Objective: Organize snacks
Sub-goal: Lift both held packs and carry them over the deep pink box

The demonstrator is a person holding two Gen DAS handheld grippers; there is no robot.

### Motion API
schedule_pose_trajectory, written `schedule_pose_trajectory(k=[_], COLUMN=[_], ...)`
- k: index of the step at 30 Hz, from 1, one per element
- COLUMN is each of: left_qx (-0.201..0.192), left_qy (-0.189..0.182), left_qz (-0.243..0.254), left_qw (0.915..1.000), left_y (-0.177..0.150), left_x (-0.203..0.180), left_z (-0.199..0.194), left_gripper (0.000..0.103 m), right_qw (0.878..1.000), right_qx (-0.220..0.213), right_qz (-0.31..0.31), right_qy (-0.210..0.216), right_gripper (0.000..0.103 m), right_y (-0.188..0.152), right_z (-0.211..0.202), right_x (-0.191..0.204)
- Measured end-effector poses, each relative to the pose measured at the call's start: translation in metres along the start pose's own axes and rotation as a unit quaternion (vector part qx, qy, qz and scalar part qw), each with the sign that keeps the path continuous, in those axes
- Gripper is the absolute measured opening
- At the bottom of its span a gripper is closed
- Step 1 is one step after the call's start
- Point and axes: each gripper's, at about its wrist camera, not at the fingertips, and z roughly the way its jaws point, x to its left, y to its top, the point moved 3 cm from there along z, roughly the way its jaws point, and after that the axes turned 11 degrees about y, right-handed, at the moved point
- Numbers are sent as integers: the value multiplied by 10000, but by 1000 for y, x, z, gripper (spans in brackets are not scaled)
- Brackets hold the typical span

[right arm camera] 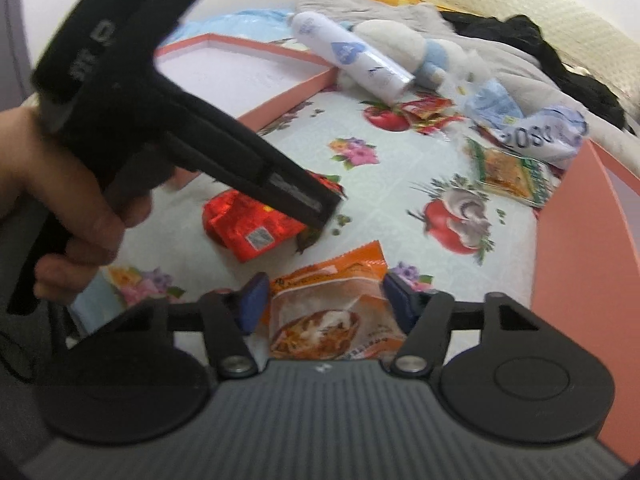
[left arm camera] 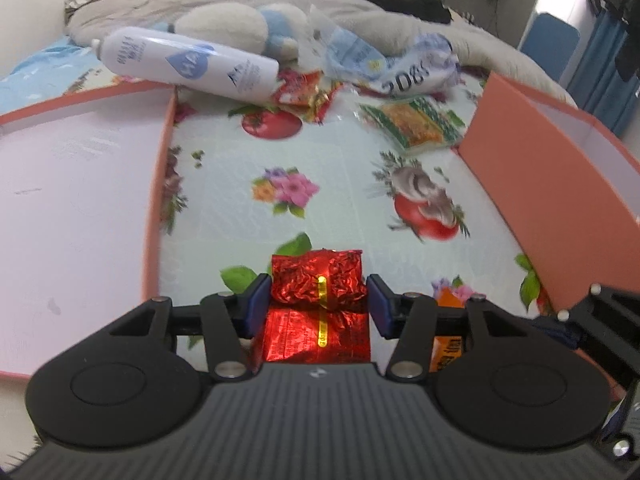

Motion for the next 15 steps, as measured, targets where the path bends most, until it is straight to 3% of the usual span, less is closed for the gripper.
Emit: schedule_pose_trajectory(k=[9,15], left_qx=[-273,-352], left_qy=[98,106], left_qz=[-364,-506], left_qw=[9989,9980], left_y=[19,24], left_x=[18,27], left_z=[-45,-82], left_gripper=[58,58], right_qw=[9949,9792], right_qx=[-342,-807], right_qz=[901,1813], right_qy=[-292,-429], right_gripper=[59,59], right_y=[8,15], right_z=[-26,-57], right_x=[-14,-29])
